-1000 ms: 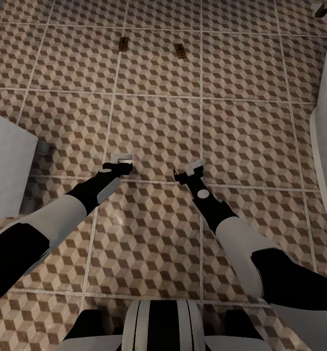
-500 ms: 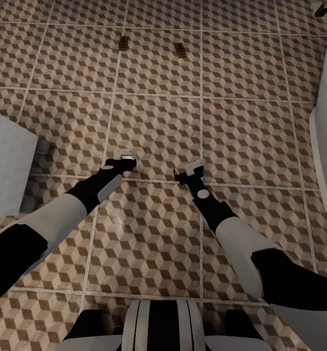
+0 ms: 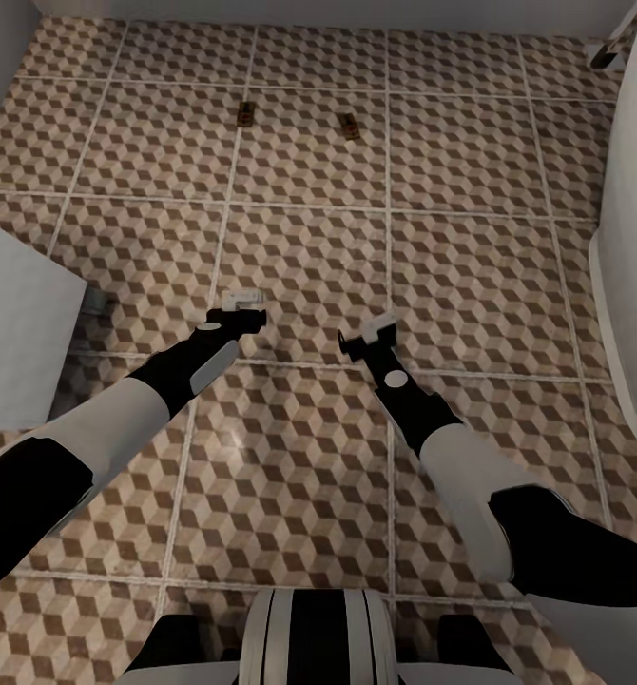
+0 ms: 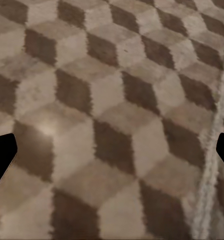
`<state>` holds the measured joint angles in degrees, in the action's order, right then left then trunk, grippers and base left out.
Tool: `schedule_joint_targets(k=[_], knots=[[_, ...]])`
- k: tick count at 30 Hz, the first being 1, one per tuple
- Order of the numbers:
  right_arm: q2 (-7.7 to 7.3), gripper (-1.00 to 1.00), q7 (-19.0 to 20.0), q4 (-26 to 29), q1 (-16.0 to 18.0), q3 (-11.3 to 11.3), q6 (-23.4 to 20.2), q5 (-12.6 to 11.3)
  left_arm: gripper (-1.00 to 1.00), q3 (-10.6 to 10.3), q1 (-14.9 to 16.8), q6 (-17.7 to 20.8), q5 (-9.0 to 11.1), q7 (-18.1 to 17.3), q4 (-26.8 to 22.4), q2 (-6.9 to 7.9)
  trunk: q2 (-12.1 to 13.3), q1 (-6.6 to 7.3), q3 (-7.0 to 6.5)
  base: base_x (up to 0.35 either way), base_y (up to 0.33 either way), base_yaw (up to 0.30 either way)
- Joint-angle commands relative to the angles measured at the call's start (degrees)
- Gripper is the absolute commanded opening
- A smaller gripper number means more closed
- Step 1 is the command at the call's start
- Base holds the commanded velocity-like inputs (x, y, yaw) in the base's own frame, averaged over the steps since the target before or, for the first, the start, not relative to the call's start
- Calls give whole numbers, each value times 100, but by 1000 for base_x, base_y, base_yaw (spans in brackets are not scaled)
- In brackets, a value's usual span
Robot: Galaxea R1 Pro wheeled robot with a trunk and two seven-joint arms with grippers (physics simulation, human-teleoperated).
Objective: Take the four mousetraps from the cabinet in the bathroom and place them on the bathroom floor. Make sure all four end up on the same floor surface, and ensure that at least two of them are either under or directly next to the same bathroom sink.
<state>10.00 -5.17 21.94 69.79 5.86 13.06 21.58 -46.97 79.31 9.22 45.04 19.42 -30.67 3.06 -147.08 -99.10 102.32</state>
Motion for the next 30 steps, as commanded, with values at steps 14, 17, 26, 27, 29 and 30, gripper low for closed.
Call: schedule_joint_targets(k=[14, 17, 26, 27, 29, 30], knots=[[0, 100, -55, -14, -7, 21, 3, 61, 100, -56, -10, 18, 40, 60, -14, 10, 18, 36, -308, 0, 0, 0], [0, 100, -55, -15, -8, 21, 3, 63, 100, -57, -15, 18, 40, 61, -12, 10, 22, 44, -374, 0, 0, 0], [0, 100, -55, -15, -9, 21, 3, 61, 100, -58, -30, 20, 40, 62, -10, 10, 34, 67, -574, 0, 0, 0], [0, 100, -55, -15, -9, 21, 3, 62, 100, -58, -32, 22, 40, 62, -8, 10, 35, 70, -596, 0, 0, 0], [0, 100, -55, -15, -9, 21, 6, 60, 100, -58, -34, 24, 40, 62, -5, 10, 38, 75, -640, 0, 0, 0], [0, 100, -55, -15, -9, 21, 6, 59, 100, -58, -35, 22, 40, 62, -4, 10, 39, 78, -662, 0, 0, 0]])
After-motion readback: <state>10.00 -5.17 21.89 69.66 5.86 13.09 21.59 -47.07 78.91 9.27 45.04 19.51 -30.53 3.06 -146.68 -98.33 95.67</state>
